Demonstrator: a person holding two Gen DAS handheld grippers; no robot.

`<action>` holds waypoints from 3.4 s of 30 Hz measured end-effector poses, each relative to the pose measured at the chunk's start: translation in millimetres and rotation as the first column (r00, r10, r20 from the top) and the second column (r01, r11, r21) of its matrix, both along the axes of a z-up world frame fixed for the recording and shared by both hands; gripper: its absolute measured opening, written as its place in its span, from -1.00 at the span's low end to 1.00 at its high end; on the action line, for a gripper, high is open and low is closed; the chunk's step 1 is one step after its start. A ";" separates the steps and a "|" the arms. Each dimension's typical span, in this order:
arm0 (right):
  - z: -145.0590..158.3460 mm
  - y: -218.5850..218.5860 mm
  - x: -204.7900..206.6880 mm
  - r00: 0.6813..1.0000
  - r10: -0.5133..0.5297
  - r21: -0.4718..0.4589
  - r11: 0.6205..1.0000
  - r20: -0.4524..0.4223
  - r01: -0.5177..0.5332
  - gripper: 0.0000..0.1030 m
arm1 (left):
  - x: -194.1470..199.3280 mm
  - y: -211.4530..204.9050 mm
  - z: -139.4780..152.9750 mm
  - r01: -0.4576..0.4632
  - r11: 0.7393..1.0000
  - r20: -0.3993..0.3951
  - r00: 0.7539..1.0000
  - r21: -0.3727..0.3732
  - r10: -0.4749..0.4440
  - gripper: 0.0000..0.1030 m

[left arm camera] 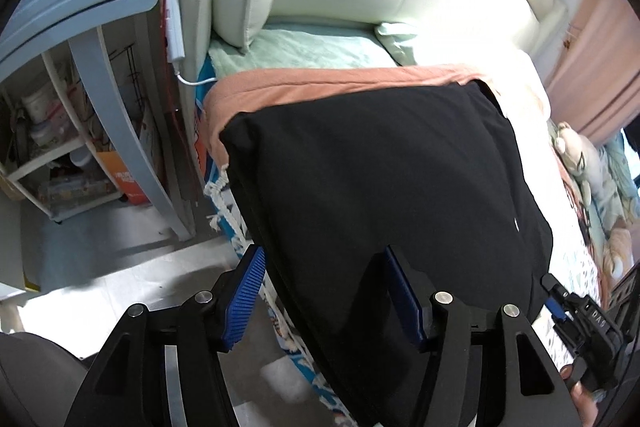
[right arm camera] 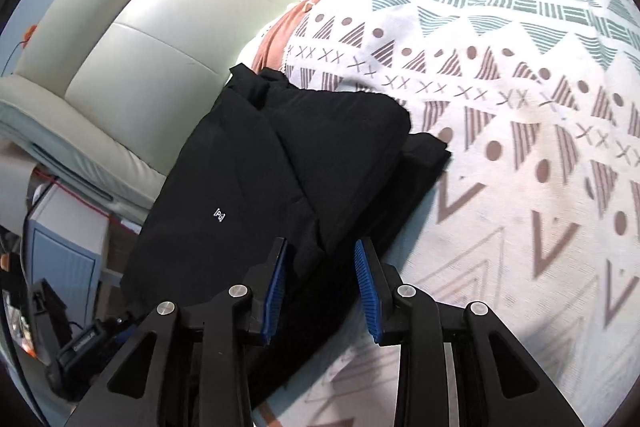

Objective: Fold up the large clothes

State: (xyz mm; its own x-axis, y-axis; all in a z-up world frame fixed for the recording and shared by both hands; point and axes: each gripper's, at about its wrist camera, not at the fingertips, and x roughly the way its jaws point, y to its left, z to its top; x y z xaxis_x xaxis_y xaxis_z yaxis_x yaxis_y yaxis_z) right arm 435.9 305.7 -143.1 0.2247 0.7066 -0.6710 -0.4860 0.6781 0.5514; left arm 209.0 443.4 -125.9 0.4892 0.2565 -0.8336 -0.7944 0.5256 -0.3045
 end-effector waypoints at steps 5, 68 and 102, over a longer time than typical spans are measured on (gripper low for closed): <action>19.9 -20.4 -13.6 0.998 -0.009 -0.053 0.999 0.056 0.012 -0.38 | -1.3 -21.3 14.1 0.031 0.999 -0.011 0.999 0.008 -0.031 0.21; 102.5 -483.5 -346.6 0.742 -0.480 0.007 0.842 0.468 0.540 0.96 | -163.9 -400.3 137.4 0.585 0.652 0.199 0.651 0.482 -0.732 0.99; 72.4 -517.3 -505.4 0.653 -0.468 -0.043 0.793 0.596 0.607 0.96 | -267.9 -467.5 106.9 0.595 0.582 0.211 0.576 0.554 -0.790 0.99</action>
